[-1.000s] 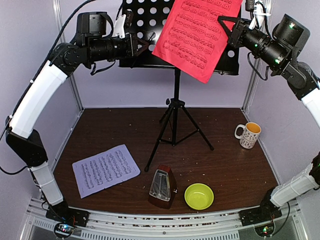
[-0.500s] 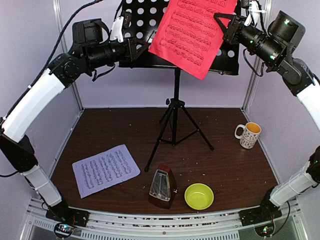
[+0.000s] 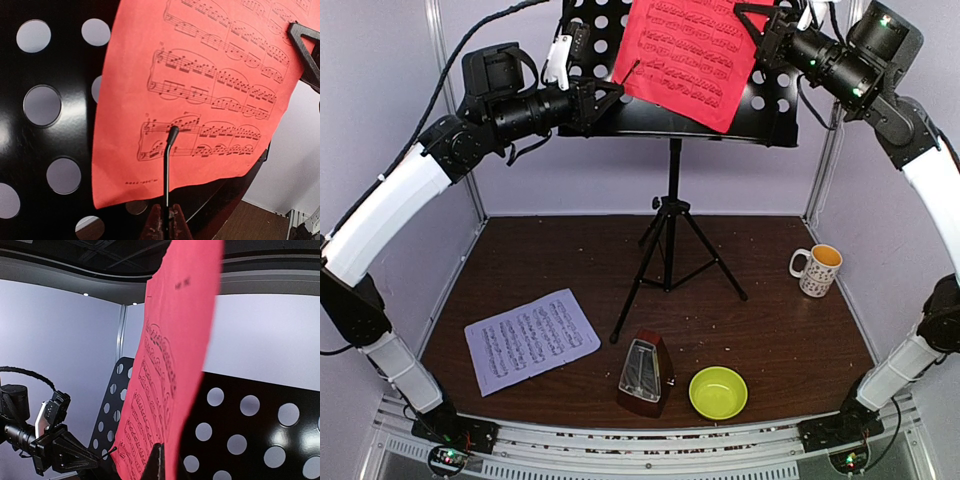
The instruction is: Set up the instrument practice props
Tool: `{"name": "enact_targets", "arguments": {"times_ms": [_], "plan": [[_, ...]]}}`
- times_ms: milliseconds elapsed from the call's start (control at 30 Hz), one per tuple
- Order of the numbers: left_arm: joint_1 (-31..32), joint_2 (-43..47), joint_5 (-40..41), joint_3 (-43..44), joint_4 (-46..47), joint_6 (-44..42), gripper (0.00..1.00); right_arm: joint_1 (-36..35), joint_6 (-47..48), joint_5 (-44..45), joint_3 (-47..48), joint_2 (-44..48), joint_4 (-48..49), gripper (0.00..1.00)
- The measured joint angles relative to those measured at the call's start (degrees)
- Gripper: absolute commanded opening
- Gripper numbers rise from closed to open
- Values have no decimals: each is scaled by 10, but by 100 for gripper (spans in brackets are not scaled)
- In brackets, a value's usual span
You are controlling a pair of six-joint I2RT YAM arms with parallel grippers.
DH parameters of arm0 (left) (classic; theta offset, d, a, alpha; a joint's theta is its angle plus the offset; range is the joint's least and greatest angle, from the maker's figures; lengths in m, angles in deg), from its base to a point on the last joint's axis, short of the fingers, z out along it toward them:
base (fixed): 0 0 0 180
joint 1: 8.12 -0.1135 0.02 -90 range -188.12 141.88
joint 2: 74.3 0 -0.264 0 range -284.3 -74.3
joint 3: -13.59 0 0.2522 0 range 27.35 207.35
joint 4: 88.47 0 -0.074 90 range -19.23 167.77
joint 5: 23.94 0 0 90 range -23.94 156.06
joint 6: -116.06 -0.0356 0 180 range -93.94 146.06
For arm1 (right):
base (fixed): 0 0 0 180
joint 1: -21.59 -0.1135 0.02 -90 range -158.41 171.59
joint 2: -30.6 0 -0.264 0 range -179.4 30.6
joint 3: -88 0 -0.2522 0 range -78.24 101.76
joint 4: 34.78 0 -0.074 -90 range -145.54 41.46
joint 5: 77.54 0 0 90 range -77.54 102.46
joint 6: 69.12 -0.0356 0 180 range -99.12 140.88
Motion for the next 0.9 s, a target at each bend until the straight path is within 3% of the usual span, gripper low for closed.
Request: {"name": "enact_targets", "arguments": {"times_ms": [900], "plan": [[-7, 11, -37, -26, 27, -31, 0, 0, 65, -109, 105, -124, 18, 1]]}}
